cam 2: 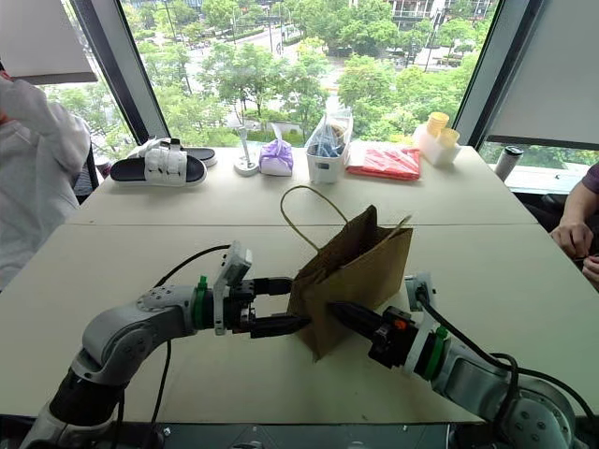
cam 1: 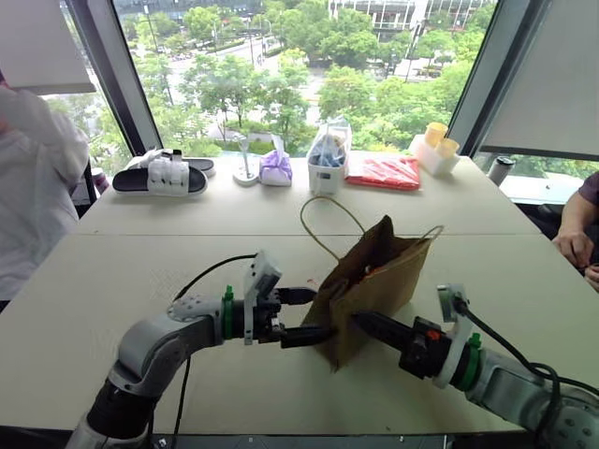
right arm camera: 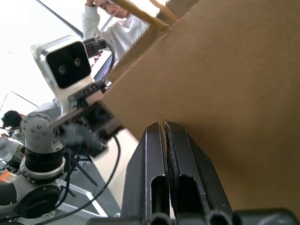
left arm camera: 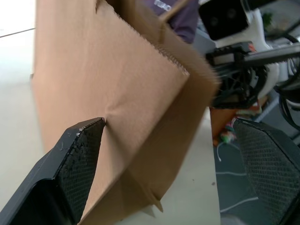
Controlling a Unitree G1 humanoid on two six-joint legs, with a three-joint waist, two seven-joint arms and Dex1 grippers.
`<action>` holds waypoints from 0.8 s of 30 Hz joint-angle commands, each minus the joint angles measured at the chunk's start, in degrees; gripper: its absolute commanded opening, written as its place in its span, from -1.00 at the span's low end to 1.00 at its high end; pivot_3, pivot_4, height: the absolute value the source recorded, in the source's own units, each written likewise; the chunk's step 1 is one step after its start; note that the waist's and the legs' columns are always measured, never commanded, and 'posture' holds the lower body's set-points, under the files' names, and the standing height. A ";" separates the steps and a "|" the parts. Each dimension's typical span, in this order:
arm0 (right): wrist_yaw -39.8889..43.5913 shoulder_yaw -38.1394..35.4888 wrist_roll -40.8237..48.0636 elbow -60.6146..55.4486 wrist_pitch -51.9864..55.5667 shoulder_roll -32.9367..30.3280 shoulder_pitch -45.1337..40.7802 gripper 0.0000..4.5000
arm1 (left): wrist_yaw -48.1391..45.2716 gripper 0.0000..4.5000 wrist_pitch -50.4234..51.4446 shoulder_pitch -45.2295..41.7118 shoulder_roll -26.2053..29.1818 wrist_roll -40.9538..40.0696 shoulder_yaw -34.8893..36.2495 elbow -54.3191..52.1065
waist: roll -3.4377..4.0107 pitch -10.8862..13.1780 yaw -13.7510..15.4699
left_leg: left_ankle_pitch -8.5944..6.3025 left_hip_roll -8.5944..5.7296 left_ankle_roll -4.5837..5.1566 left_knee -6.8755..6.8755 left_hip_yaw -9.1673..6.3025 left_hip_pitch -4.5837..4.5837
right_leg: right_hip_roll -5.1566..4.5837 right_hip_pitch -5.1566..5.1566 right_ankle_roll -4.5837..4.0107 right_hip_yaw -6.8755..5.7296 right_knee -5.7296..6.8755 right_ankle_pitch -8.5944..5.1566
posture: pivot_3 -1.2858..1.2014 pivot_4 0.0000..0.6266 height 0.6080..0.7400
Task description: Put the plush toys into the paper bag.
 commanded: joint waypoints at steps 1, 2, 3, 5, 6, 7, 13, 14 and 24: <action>-0.93 0.15 0.48 -0.20 -0.11 1.24 -1.31 -0.96 | -1.17 1.00 -2.90 -1.02 -0.06 2.47 -2.10 -2.35 | 0.00 0.00 0.04 | 0.00 0.00 0.00 0.00 0.00 0.00 | 0.01 0.00 0.00 0.00 0.00 0.00 | 0.03 -0.52 1.00; -0.99 0.11 0.64 -0.22 -0.08 1.39 -1.37 -0.96 | -1.24 1.00 -3.38 -1.12 -0.20 3.23 -2.79 -2.29 | 0.00 0.00 0.05 | 0.00 0.00 0.00 0.00 0.00 0.00 | 0.01 0.00 0.00 0.00 0.00 0.00 | 0.03 -0.52 1.00; -1.14 0.18 0.65 -0.19 -0.04 1.58 -1.50 -0.96 | -1.36 1.00 -3.96 -1.18 -0.37 3.96 -3.28 -2.01 | 0.00 0.00 0.05 | 0.00 0.00 0.00 0.00 0.00 0.00 | 0.01 0.00 0.01 0.00 0.00 0.00 | 0.03 -0.52 1.00; -1.22 0.24 0.59 -0.29 0.08 1.74 -1.54 -0.96 | -0.68 1.00 -5.27 -1.41 -1.00 6.17 -4.22 -0.69 | 0.00 0.00 0.08 | 0.00 0.00 0.01 0.01 -0.01 0.00 | 0.01 0.01 0.02 0.00 -0.01 0.01 | 0.03 -0.52 1.00; -1.27 0.20 0.65 -0.42 0.13 1.76 -1.49 -0.96 | -0.80 1.00 -5.91 -1.46 -1.18 6.90 -4.56 -0.18 | 0.00 0.00 0.11 | 0.00 0.00 0.01 0.01 -0.01 0.00 | 0.01 0.02 0.03 0.00 -0.01 0.01 | 0.03 -0.52 1.00; -1.30 0.20 0.67 -0.55 0.14 1.81 -1.42 -0.96 | -1.00 1.00 -6.36 -1.41 -1.28 7.37 -4.75 0.11 | 0.00 0.00 0.10 | 0.00 0.00 0.01 0.01 -0.01 0.00 | 0.00 0.02 0.04 0.00 -0.01 0.02 | 0.03 -0.52 1.00; -0.79 -1.46 2.56 -2.11 -0.06 1.16 0.12 -1.00 | 1.24 0.45 -9.53 -2.78 -5.15 11.54 -5.54 4.24 | 0.00 0.00 0.10 | 0.00 -0.02 0.01 0.02 -0.01 0.00 | 0.02 0.02 0.21 -0.01 0.00 0.11 | 0.03 -0.52 1.00; -0.79 -1.75 2.73 -2.32 -0.16 1.12 0.48 -1.00 | 1.18 0.25 -9.84 -3.00 -5.56 12.07 -5.73 4.69 | 0.00 0.00 0.08 | 0.00 -0.02 0.01 0.02 -0.01 0.00 | 0.02 0.03 0.22 -0.01 0.01 0.12 | 0.03 -0.52 1.00; -0.86 -8.10 7.88 -5.62 -2.48 1.05 6.43 -1.00 | -0.90 -0.98 -11.87 -4.98 -7.04 13.85 -5.61 7.78 | 0.00 0.00 0.08 | 0.00 -0.02 0.02 0.02 -0.01 0.01 | 0.03 0.03 0.25 -0.03 0.02 0.13 | 0.03 -0.52 1.00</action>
